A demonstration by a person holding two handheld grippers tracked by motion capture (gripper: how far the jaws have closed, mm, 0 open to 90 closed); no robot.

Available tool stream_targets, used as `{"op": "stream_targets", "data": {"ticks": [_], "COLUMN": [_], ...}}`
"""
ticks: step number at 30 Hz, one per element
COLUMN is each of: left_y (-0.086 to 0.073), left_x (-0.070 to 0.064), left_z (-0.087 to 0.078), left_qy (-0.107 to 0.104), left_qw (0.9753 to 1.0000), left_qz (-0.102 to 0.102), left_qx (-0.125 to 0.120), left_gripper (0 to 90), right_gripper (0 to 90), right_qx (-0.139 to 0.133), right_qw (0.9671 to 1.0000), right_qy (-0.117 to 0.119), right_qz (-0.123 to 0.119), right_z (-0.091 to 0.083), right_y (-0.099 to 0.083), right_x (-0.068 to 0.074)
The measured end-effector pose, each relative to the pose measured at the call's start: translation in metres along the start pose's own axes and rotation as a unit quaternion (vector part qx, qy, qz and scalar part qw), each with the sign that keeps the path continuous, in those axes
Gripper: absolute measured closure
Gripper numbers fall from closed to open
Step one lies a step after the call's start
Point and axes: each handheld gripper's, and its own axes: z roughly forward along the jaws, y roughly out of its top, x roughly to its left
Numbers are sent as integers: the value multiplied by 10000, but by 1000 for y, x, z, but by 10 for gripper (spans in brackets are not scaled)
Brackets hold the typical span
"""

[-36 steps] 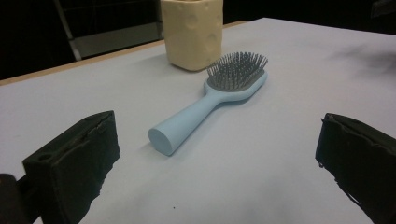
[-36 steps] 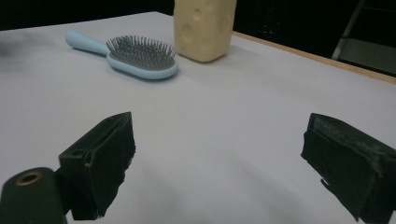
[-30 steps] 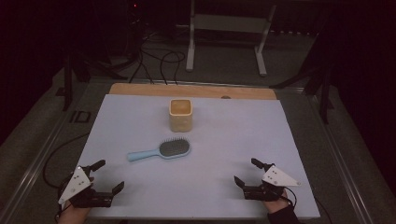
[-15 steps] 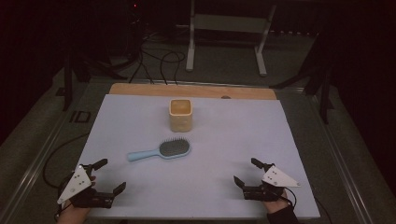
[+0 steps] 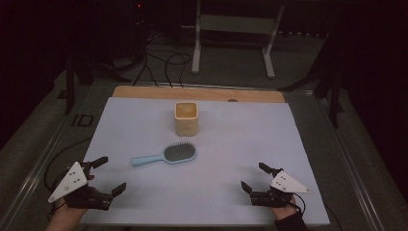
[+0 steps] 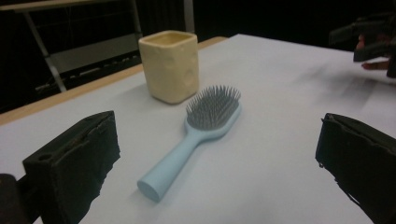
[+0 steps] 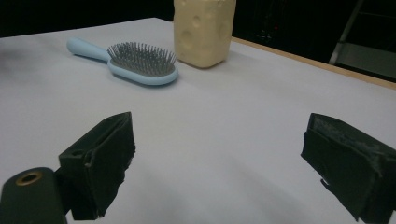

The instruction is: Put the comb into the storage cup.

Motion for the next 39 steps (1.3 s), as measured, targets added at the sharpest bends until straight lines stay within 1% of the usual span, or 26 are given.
{"op": "stream_targets", "data": {"ticks": [7,11,13,15,17,20,22,23,24,25,27,28,30,31,34,35,37,38,39], "left_y": [17,25,29,33,36,42,45,46,47,48,48,49,49,50,49,48,46,45,43], "left_x": [7,11,15,18,19,23,26,27,28,29,32,33,36,37,40,42,44,45,47], "left_z": [1,5,8,11,13,17,21,23,25,27,29,31,35,37,44,47,52,55,58], "left_qy": [45,7,-9,-77,-39,-114,-209,-290,-322,-311,-427,-408,-412,-377,-401,-423,-368,-390,-369], "left_qw": [9999,9999,9999,9998,9998,9997,9993,9989,9986,9989,9986,9987,9985,9985,9982,9978,9977,9975,9974], "left_qz": [63,84,34,-17,7,-47,-55,-93,-85,-39,-56,-45,-97,-107,-176,-183,-163,-169,-166], "left_qx": [84,104,149,179,188,195,291,354,403,360,292,308,352,373,418,477,547,565,602], "left_gripper": [0,0,0,0,0,0,0,0,0,0,0,0,0,0,0,0,0,0,0], "right_gripper": [92,92,92,92,92,92,92,92,92,92,92,92,92,92,92,92,92,92,92], "right_qx": [-16,-20,-25,-10,-25,-35,-28,-44,-44,-28,-9,-20,-47,-17,-24,-38,-24,-10,-17], "right_qw": [10000,10000,10000,10000,10000,10000,10000,10000,10000,10000,10000,10000,10000,10000,10000,10000,9999,10000,9999], "right_qy": [1,16,1,4,19,15,18,19,19,35,30,29,39,48,51,45,64,66,77], "right_qz": [28,23,53,43,29,68,37,69,69,62,45,39,71,57,54,77,76,58,69], "right_z": [0,-1,-1,-1,-1,-1,-1,-1,-1,0,0,0,0,0,0,0,0,0,0], "right_y": [1,1,1,1,1,1,1,1,1,0,0,0,0,0,0,0,0,0,0], "right_x": [0,0,-1,0,0,-1,0,-1,-1,-1,0,0,-1,-1,0,-1,0,0,0]}}
